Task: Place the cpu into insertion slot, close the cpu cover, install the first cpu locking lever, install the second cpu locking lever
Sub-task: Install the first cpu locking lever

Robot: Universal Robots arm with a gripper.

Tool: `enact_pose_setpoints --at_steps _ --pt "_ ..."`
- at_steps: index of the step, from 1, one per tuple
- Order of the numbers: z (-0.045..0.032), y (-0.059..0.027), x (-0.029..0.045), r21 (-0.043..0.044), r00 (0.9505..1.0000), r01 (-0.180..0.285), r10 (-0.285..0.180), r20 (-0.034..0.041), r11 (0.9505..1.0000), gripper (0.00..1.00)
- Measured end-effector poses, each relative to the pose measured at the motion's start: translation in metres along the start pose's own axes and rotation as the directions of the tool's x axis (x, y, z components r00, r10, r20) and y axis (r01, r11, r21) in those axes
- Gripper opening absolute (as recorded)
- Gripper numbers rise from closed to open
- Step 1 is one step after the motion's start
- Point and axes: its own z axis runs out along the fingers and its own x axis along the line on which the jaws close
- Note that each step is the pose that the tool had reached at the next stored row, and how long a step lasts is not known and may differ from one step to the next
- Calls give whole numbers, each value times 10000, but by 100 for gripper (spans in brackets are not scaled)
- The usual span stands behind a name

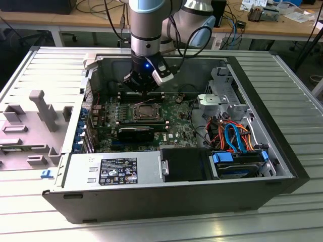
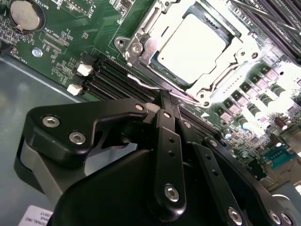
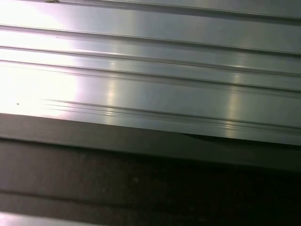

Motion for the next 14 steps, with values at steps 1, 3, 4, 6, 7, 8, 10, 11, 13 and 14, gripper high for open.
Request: enact_pose_setpoints --at_steps 1,3,4,6,7,8,10,11,13,14 --pt "6 -1 -8 0 10000 0 0 1 10000 11" --pt "15 -2 -20 0 10000 1 -1 1 10000 11" --pt "18 -3 -26 0 10000 0 0 0 10000 11" --pt "29 -5 -44 0 10000 0 0 1 10000 11" --pt "35 -6 -54 0 10000 0 0 0 10000 11" --pt "39 -7 -63 0 10000 0 0 0 10000 11" --pt "50 -10 -85 0 10000 0 0 0 10000 11" --pt "53 -11 -95 2 10000 0 0 0 10000 11" --pt "60 -14 -115 0 10000 0 0 0 10000 11" --pt "63 -15 -123 0 10000 0 0 1 10000 11"
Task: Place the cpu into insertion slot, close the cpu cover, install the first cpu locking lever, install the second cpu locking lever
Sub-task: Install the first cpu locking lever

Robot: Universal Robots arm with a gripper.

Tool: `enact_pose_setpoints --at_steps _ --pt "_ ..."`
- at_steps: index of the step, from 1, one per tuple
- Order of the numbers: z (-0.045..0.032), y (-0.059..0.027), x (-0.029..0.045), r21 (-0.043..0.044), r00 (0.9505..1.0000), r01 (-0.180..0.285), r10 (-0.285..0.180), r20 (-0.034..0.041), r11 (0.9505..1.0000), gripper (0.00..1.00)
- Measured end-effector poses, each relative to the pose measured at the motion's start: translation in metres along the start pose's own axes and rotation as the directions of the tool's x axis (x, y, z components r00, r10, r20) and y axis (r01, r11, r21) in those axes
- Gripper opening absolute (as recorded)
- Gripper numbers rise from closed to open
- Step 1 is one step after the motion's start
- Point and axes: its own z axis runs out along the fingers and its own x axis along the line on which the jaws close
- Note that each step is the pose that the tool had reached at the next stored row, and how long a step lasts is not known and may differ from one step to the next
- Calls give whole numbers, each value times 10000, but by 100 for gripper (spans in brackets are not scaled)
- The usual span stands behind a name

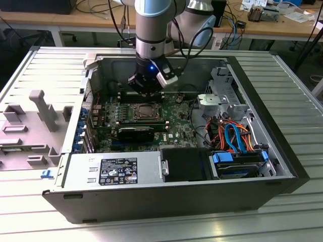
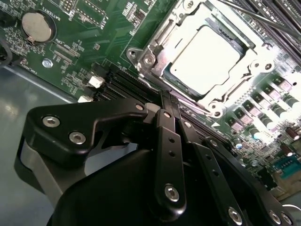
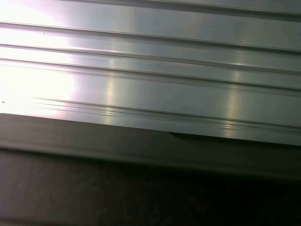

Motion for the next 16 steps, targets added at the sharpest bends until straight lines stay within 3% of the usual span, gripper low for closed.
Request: enact_pose_setpoints --at_steps 16 --pt "46 -29 -70 -3 10000 -1 1 2 10000 11"
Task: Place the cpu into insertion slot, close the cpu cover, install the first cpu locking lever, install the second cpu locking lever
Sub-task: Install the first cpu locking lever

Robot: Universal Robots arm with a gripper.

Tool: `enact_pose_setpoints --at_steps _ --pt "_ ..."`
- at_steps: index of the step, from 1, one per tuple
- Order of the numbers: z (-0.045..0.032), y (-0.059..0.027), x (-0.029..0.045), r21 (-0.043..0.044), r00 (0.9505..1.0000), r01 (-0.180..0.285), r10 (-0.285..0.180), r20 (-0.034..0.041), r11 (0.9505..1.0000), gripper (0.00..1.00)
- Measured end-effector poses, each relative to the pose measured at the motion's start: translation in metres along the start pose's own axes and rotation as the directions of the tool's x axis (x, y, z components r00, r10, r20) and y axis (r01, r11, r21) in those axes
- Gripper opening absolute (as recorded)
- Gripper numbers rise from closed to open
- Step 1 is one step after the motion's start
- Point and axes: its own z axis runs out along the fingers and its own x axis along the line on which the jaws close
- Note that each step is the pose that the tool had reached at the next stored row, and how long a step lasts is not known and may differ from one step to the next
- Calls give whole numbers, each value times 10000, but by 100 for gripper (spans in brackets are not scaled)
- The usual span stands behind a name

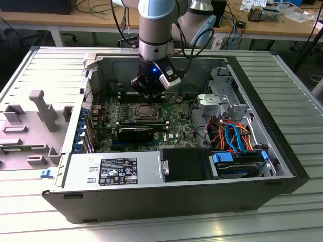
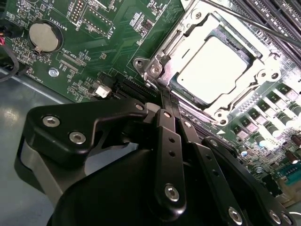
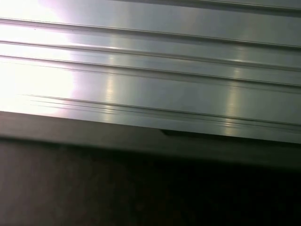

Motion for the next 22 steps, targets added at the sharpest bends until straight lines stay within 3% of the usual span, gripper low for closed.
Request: enact_pose_setpoints --at_steps 5,11,17,22 --pt "-2 13 -4 -8 10000 1 -1 -1 10000 11" --pt "-101 -1 -1 -26 10000 1 -1 2 10000 11" --pt "-98 -227 25 -36 10000 -10 10 3 10000 11" --pt "-77 -349 38 -39 9999 -150 150 6 9999 11"
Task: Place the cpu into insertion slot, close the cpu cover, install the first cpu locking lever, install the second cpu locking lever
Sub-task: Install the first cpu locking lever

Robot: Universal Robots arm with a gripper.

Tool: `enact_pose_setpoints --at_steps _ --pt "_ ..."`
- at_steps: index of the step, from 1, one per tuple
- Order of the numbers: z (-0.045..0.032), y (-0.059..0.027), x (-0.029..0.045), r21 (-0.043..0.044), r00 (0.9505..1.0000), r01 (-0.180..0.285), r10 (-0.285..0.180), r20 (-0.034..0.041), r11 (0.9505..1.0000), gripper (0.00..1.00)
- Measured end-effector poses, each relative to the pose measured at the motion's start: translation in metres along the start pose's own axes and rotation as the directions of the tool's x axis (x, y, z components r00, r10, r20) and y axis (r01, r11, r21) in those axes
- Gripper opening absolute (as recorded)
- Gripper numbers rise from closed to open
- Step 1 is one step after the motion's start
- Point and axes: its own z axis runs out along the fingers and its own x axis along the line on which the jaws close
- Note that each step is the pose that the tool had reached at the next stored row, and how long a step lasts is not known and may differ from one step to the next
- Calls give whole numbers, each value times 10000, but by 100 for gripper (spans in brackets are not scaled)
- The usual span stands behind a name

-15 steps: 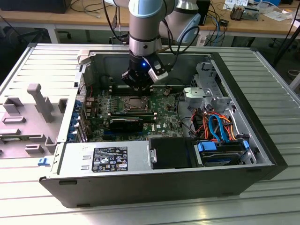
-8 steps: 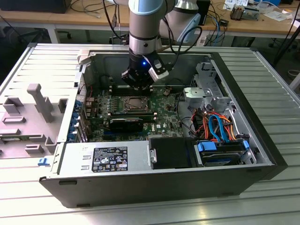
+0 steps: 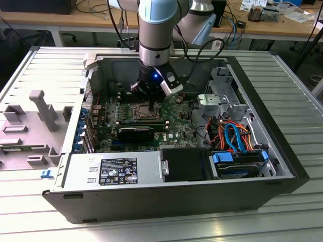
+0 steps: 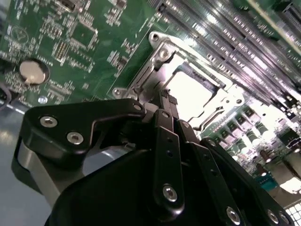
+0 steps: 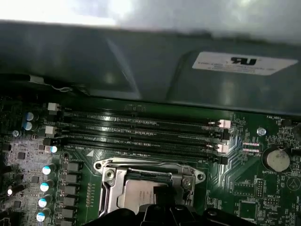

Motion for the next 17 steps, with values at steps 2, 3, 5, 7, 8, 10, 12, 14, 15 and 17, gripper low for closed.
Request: enact_pose_setpoints --at_steps 2,3,5,7,8,10,12,14,15,17 --pt "7 -16 1 -2 9999 -112 112 2 9999 11" --pt "11 -23 2 -3 9998 -175 175 4 9998 11" --pt "12 -49 0 -4 9997 -229 229 5 9997 11" --pt "-7 -96 0 -30 9997 -235 235 6 9997 11" --pt "-35 -107 2 -49 9997 -234 234 8 9997 11" --pt "-96 -123 5 -63 9997 -234 234 9 9997 11" --pt "-152 -145 8 -104 9997 -232 233 12 9997 11" --pt "-194 -148 9 -136 9997 -234 234 15 9996 11" --pt "-221 -148 10 -157 9997 -233 234 17 9996 11" --pt "-248 -148 10 -167 9997 -232 232 17 9996 11"
